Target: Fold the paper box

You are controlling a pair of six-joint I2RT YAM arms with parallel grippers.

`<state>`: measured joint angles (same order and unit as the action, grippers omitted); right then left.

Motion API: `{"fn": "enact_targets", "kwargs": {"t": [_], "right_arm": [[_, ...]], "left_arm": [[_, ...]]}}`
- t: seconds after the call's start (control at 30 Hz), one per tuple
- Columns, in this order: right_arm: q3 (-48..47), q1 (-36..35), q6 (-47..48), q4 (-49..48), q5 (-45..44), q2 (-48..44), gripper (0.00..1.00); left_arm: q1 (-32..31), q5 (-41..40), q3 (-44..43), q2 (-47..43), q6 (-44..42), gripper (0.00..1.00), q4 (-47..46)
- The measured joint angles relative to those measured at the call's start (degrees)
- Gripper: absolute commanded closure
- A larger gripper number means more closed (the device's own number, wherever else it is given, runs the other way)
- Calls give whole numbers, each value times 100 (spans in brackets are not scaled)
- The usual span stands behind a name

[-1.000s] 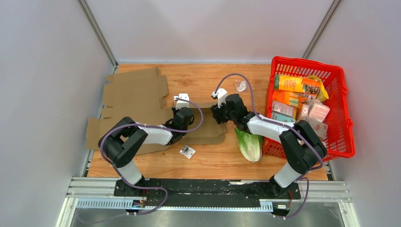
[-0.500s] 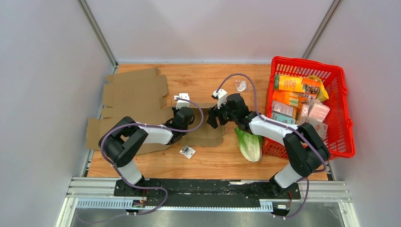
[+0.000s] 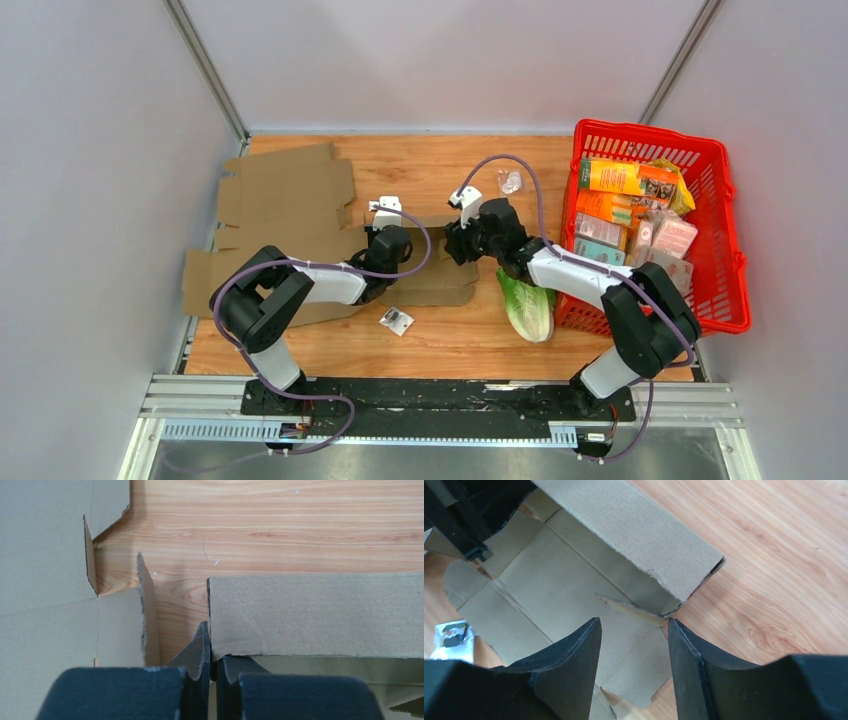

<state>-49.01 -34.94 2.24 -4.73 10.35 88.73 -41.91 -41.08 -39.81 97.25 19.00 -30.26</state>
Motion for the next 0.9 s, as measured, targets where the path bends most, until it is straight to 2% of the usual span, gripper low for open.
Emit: {"fn": "enact_targets", "kwargs": {"t": [0.4, 0.47, 0.5, 0.57, 0.6, 0.67, 0.73, 0.8, 0.87, 0.9], "right_arm": [[289, -374, 57, -1252, -1851, 444, 48], [289, -389, 17, -1464, -2013, 586, 54], [289, -402, 2, -1554, -2087, 640, 62], [289, -437, -37, -1757, -2258, 756, 69], [289, -476, -76, -1880, -2376, 817, 78], [275, -555, -90, -2024, -2621, 929, 85], [203, -669, -142, -2135, -3064, 1078, 88], [61, -811, -229, -2173, -3515, 1231, 96], [-146, -911, -382, -2041, -3928, 1344, 93], [-284, -953, -481, -1941, -4116, 1408, 80]], "left_arm": [[0, 2, 0, 0, 0, 100, 0], [0, 2, 0, 0, 0, 100, 0], [0, 2, 0, 0, 0, 100, 0], [0, 2, 0, 0, 2, 100, 0], [0, 2, 0, 0, 7, 100, 2], [0, -2, 0, 0, 9, 100, 2], [2, -42, 0, 0, 15, 100, 15], [4, -98, 0, 0, 22, 100, 39], [13, -151, 0, 0, 35, 100, 63], [17, -170, 0, 0, 48, 100, 74]]}}
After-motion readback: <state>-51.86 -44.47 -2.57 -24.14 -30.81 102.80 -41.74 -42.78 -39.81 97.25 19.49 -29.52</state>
